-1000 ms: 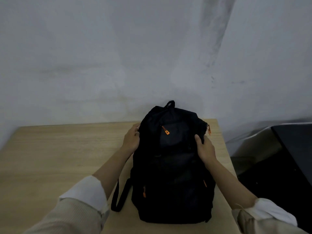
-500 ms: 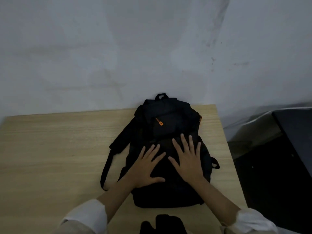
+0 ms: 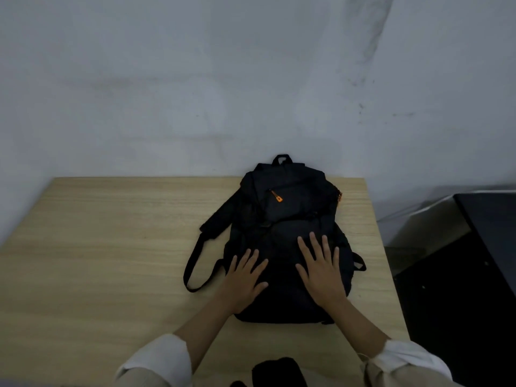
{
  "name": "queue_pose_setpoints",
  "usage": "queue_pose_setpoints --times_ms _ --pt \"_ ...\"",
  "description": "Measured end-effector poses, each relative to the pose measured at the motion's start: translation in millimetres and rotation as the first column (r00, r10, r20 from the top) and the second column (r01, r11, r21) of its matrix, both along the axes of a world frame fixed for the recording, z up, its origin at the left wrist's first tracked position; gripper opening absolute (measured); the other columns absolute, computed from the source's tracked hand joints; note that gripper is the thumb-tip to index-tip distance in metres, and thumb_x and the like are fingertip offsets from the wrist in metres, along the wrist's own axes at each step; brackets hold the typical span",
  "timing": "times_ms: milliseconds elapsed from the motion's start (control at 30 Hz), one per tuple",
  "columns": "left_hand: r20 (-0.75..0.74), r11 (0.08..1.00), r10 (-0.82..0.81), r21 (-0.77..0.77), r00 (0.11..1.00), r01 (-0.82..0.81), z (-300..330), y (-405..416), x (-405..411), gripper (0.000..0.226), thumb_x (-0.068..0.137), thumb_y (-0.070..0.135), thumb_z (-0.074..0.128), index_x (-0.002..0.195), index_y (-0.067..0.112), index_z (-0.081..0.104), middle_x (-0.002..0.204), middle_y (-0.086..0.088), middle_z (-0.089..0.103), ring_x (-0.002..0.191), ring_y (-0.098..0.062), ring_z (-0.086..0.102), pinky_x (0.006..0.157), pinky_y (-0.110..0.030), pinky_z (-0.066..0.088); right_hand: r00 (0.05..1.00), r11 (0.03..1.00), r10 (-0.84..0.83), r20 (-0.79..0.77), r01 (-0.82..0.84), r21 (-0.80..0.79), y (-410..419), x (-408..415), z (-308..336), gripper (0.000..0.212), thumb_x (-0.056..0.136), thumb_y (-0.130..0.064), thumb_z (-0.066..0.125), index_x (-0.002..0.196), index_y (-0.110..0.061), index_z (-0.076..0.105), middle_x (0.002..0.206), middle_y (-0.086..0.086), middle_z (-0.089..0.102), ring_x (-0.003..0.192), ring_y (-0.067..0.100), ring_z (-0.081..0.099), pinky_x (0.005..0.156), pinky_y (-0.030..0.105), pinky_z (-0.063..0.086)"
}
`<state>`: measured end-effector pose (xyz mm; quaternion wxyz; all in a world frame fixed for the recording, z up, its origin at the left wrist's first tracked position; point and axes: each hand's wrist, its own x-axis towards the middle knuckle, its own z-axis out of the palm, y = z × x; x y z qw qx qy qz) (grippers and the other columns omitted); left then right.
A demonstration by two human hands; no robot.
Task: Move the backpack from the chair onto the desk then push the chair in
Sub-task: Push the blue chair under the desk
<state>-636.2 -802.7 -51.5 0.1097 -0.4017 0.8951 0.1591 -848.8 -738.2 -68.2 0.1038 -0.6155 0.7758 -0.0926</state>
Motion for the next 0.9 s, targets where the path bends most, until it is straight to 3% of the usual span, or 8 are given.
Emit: queue_pose_setpoints --times_ms 100,167,500,733,900 --pt "-0.076 0.996 0.074 0.048 0.994 -0.071 13 17 9 0.064 0.095 0.056 0.019 0.149 0.023 0.014 0.16 -0.009 -0.003 0.146 -0.025 -0.002 0.118 -0.043 0.006 0.999 1.0 -0.01 0.034 0.01 -0.018 13 12 5 0.063 0.089 -0.05 0.017 0.148 -0.027 0.015 0.158 0.008 0.013 0.144 0.032 0.003 0.113 0.057 0.009" --pt "-0.198 0.991 0.129 0.063 0.972 -0.119 18 31 13 0.057 0.099 0.041 0.035 0.149 0.021 0.017 0.159 -0.01 -0.001 0.146 -0.025 0.006 0.118 -0.042 0.011 0.998 0.999 -0.003 0.059 0.007 -0.052 24 22 9 0.063 0.089 -0.049 0.017 0.148 -0.026 0.017 0.158 0.009 0.015 0.144 0.031 0.003 0.113 0.058 0.009" --pt "-0.427 0.971 0.239 0.094 0.872 -0.22 30 112 39 0.055 0.097 0.042 0.041 0.146 0.021 0.026 0.159 -0.008 0.007 0.143 -0.023 0.018 0.113 -0.044 0.029 0.986 0.989 0.014 0.168 0.012 -0.147 98 86 30 0.062 0.09 -0.049 0.018 0.146 -0.024 0.024 0.157 0.007 0.019 0.144 0.029 0.006 0.114 0.055 0.008" --pt "-0.546 0.938 0.344 0.175 0.764 -0.298 28 207 79 0.057 0.092 0.045 0.038 0.142 0.018 0.034 0.156 -0.012 0.016 0.14 -0.024 0.024 0.11 -0.03 0.021 0.968 0.987 0.034 0.248 0.007 -0.159 204 134 30 0.059 0.092 -0.047 0.021 0.146 -0.024 0.025 0.156 0.007 0.021 0.144 0.027 0.008 0.115 0.054 0.007" --pt "-0.568 0.915 0.402 0.228 0.718 -0.332 18 275 98 0.052 0.094 0.038 0.04 0.141 0.018 0.034 0.156 -0.011 0.017 0.141 -0.023 0.022 0.112 -0.036 0.021 0.953 0.986 0.078 0.292 -0.031 -0.163 273 165 26 0.051 0.097 -0.034 0.038 0.145 -0.027 0.023 0.157 0.002 0.016 0.144 0.02 -0.001 0.117 0.051 0.001"
